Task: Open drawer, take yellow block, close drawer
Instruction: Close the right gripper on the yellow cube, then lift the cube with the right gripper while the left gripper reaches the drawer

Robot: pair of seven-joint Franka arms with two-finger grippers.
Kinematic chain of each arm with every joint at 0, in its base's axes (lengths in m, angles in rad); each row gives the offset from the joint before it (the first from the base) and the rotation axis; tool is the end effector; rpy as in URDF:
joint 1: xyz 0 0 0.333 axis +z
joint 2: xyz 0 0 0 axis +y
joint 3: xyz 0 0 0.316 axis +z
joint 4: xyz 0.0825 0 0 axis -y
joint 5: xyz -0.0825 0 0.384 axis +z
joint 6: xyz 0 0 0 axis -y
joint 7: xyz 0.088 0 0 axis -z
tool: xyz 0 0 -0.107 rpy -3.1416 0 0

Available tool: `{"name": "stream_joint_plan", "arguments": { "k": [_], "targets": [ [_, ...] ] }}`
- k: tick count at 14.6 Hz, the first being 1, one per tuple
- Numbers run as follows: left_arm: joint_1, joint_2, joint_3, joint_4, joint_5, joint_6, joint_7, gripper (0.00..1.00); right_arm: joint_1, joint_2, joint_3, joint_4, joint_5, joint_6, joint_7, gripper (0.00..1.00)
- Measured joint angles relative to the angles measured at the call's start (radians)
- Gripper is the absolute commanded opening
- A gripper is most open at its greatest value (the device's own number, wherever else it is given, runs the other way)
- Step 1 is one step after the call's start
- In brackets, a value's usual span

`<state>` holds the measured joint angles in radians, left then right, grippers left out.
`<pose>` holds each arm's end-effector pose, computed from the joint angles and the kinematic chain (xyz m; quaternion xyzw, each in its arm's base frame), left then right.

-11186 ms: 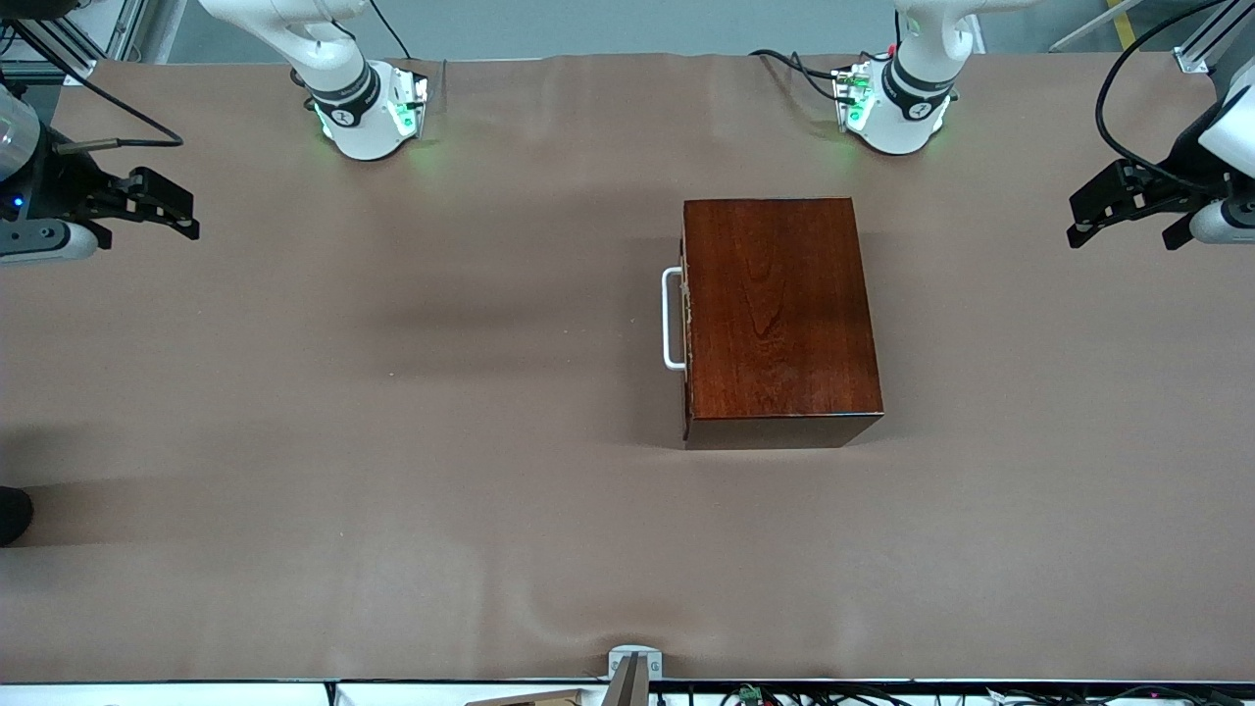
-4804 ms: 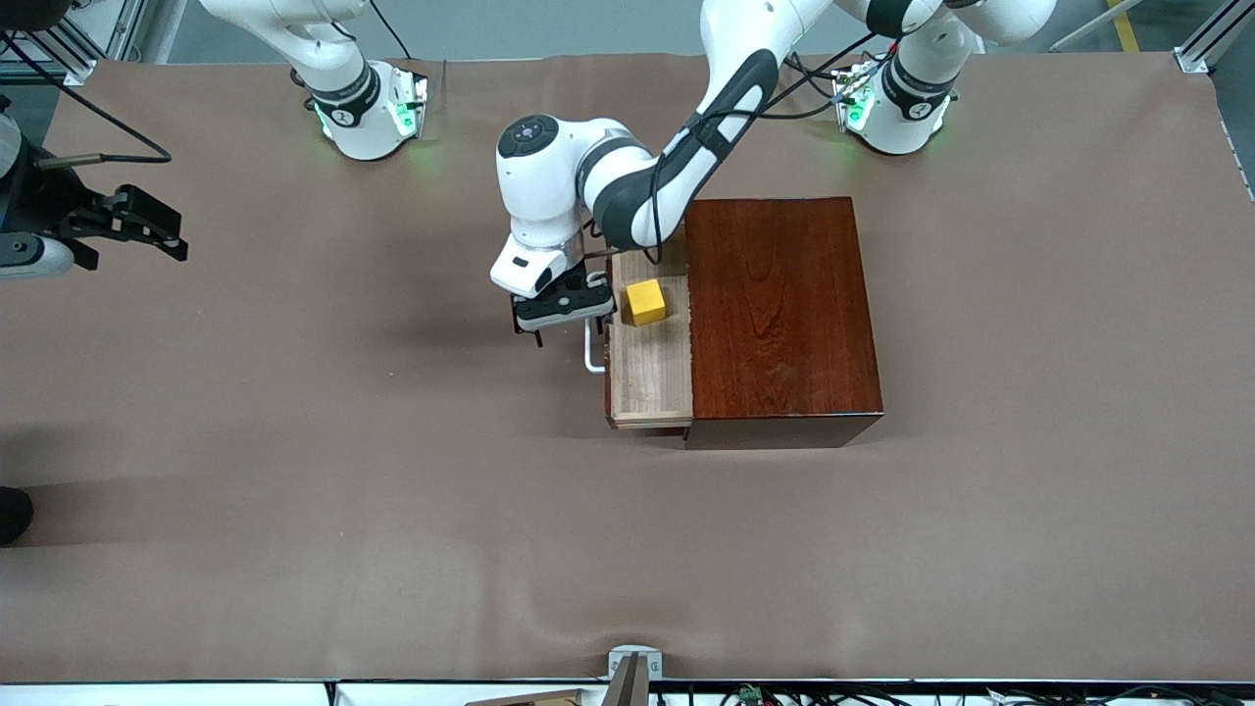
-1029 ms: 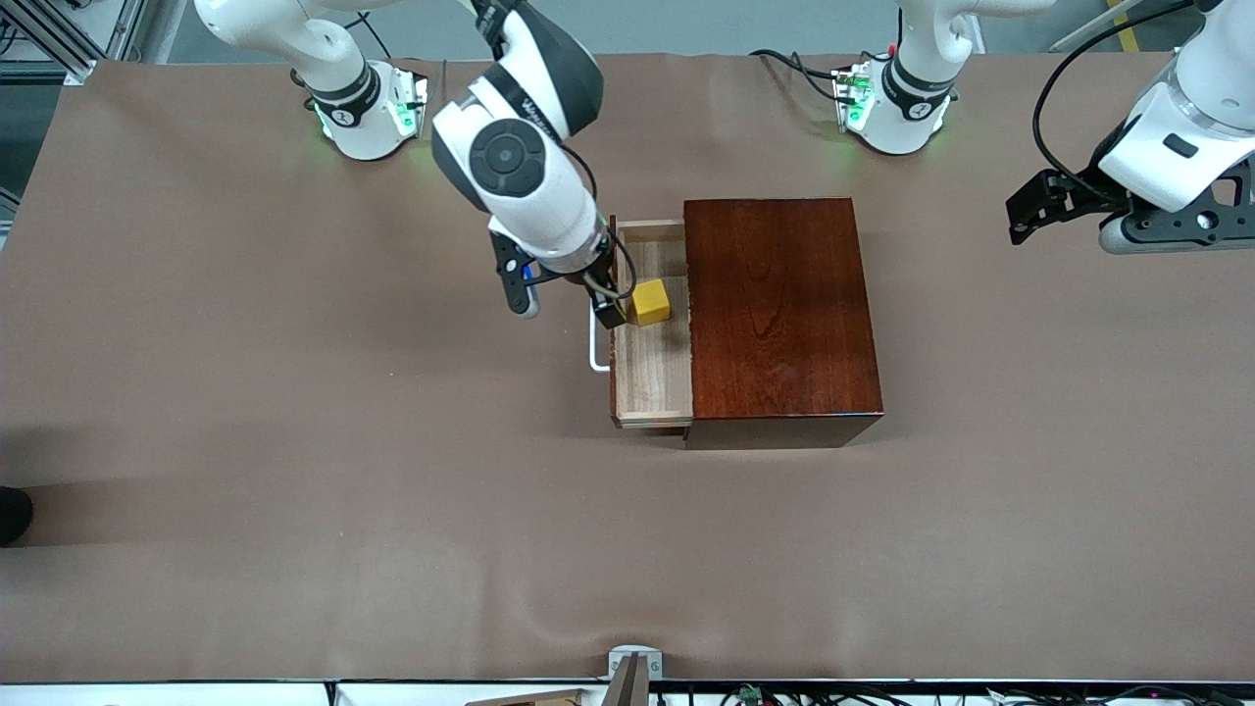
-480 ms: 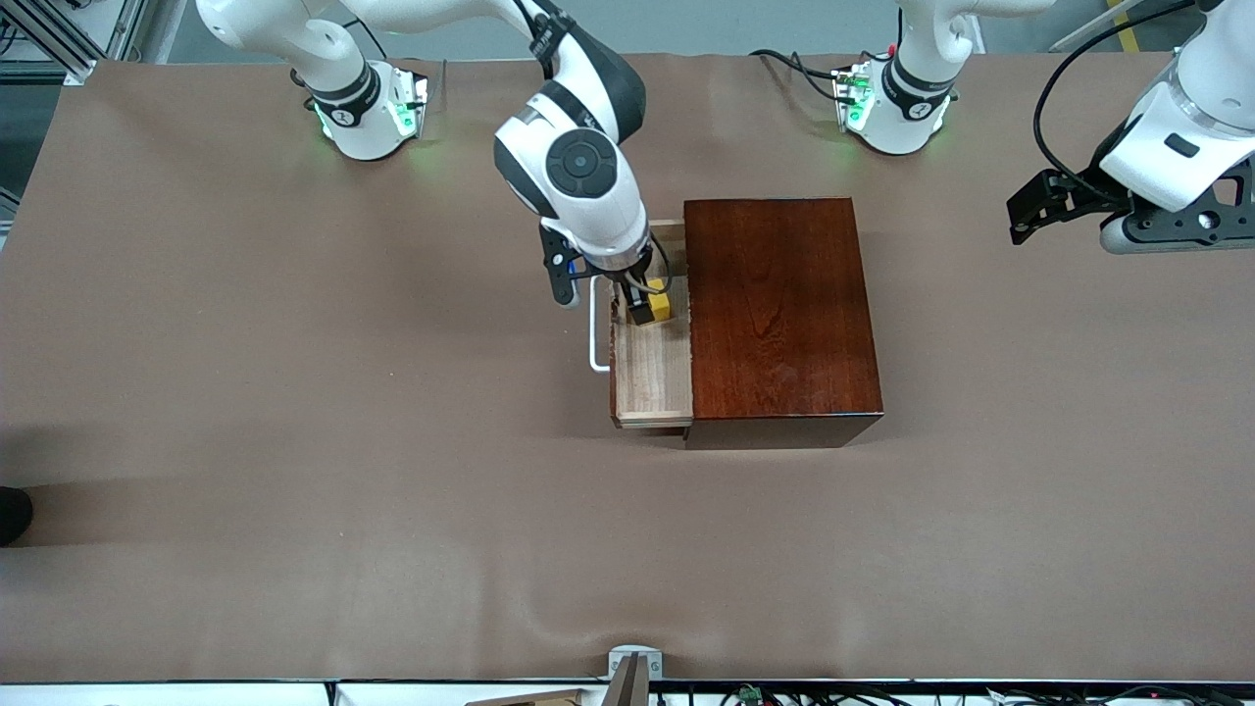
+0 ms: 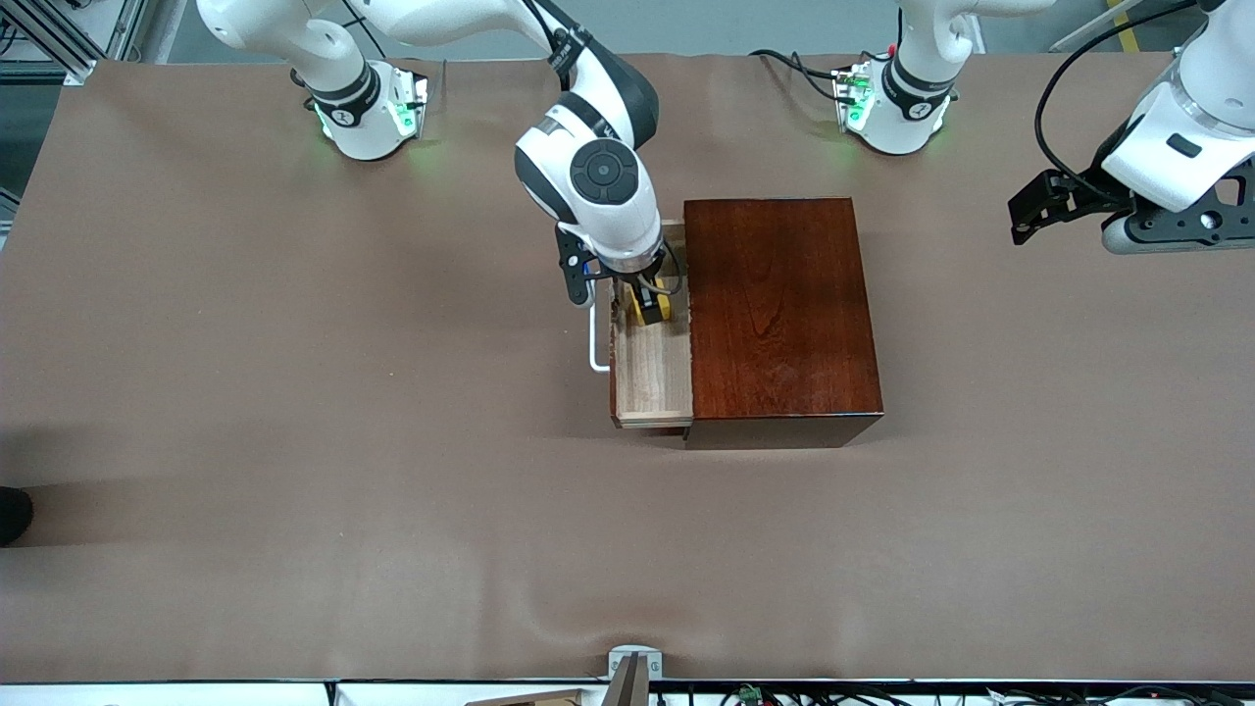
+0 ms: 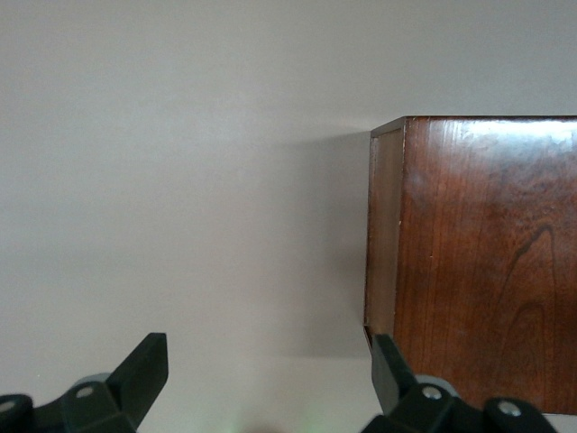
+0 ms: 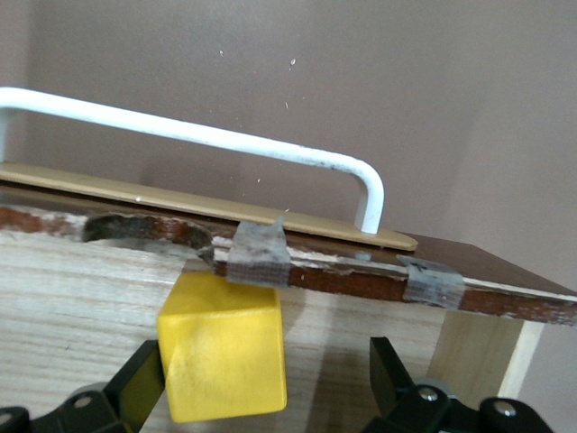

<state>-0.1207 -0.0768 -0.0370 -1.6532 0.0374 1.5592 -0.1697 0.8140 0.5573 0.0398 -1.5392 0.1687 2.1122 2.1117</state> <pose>0.5226 -0.0798 0.6263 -0.9997 -0.0061 0.0052 0.0213 0.4578 0.5306 0.3316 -0.7780 0.6228 0.0820 0.0151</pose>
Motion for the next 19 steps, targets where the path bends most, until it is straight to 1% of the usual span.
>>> {"name": "stream_joint_plan", "arguments": {
  "k": [2,3,4,5,6,7,8,11,14,19],
  "targets": [
    [0.000,0.000,0.000,0.000,0.000,0.005,0.000,1.00,0.002,0.006,0.000,0.000,-0.008,0.002,0.002,1.00],
    [0.000,0.000,0.000,0.000,0.000,0.007,0.000,1.00,0.005,0.009,0.000,0.000,-0.018,0.002,0.008,0.85],
    [0.000,0.000,0.000,0.000,0.000,0.007,0.000,1.00,0.009,0.011,0.000,0.000,-0.030,0.002,0.019,0.67],
    [0.000,0.000,-0.001,0.000,0.000,0.008,0.000,1.00,0.012,0.013,0.000,0.000,-0.038,0.002,0.028,0.51],
    [-0.001,0.000,-0.002,-0.001,0.000,0.008,0.000,1.00,0.014,0.014,-0.001,0.000,-0.041,0.002,0.034,0.39],
    [-0.001,0.000,-0.004,-0.001,0.000,0.008,0.000,1.00,0.015,0.014,-0.001,0.001,-0.043,0.002,0.036,0.32],
    [-0.002,0.000,-0.006,-0.001,0.000,0.008,0.000,1.00,0.015,0.014,-0.002,0.002,-0.045,0.002,0.037,0.28],
    [-0.002,0.000,-0.008,-0.001,0.000,0.008,0.000,1.00,0.015,0.014,-0.009,0.020,-0.047,0.003,0.038,0.27],
    [-0.002,0.000,-0.008,0.002,0.000,0.007,0.000,1.00,0.009,0.014,-0.019,0.068,-0.047,-0.004,0.044,0.27],
    [-0.010,-0.002,-0.014,0.045,-0.001,-0.011,0.000,1.00,-0.034,0.014,-0.024,0.160,-0.047,-0.112,0.045,0.27]
  ]
}}
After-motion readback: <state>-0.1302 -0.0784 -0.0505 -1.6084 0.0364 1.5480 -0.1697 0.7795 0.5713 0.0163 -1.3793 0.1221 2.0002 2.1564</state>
